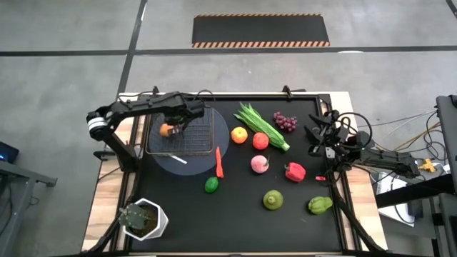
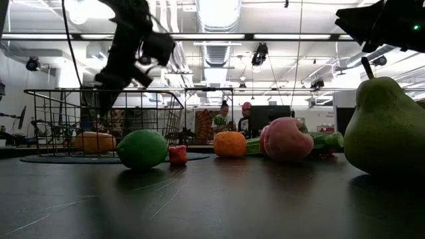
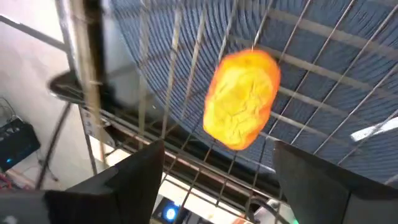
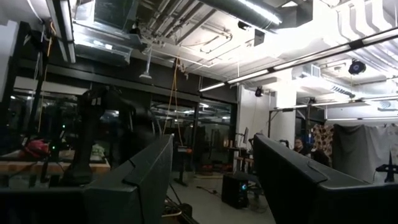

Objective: Build produce basket
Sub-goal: Put the orange into the wire basket

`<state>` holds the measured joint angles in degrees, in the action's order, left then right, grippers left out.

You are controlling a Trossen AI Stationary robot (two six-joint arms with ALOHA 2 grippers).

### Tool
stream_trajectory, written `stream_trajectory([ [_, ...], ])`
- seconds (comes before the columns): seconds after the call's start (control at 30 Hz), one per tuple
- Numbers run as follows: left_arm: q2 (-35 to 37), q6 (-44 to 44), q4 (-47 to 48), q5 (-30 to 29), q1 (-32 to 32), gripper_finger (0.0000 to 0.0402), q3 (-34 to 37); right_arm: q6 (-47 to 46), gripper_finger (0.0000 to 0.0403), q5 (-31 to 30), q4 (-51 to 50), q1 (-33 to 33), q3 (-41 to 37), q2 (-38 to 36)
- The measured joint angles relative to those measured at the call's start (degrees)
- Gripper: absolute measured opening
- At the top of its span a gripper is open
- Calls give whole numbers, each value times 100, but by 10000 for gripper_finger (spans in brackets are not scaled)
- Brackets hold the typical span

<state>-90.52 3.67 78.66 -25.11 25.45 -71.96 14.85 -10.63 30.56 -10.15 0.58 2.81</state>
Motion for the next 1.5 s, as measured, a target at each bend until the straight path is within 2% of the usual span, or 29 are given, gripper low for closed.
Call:
stream_trajectory([
  [0.13,293,-258,-364,-15,-409,278,-565,-212,210,32,-25,0,0,0],
  [0.27,908,-1,-2354,60,-1082,279,-490,-612,210,53,-5,0,0,4],
  [0.43,1685,998,-5336,101,-1853,279,481,-929,210,48,419,0,0,241],
  [0.57,2222,1866,-6992,102,-2106,279,1452,-853,210,17,1184,0,9,710],
  [0.67,2538,2192,-8070,249,-2118,279,2090,-750,210,10,1663,0,106,1167],
  [1.0,3390,1918,-10237,675,-2231,279,3362,-582,210,42,1888,0,999,2675],
  [1.23,3560,1937,-11590,685,-2229,279,4020,-632,210,52,1731,0,1449,3539],
  [1.5,3553,1919,-11764,685,-2236,279,4050,-1153,210,55,1054,2,2113,4493],
])
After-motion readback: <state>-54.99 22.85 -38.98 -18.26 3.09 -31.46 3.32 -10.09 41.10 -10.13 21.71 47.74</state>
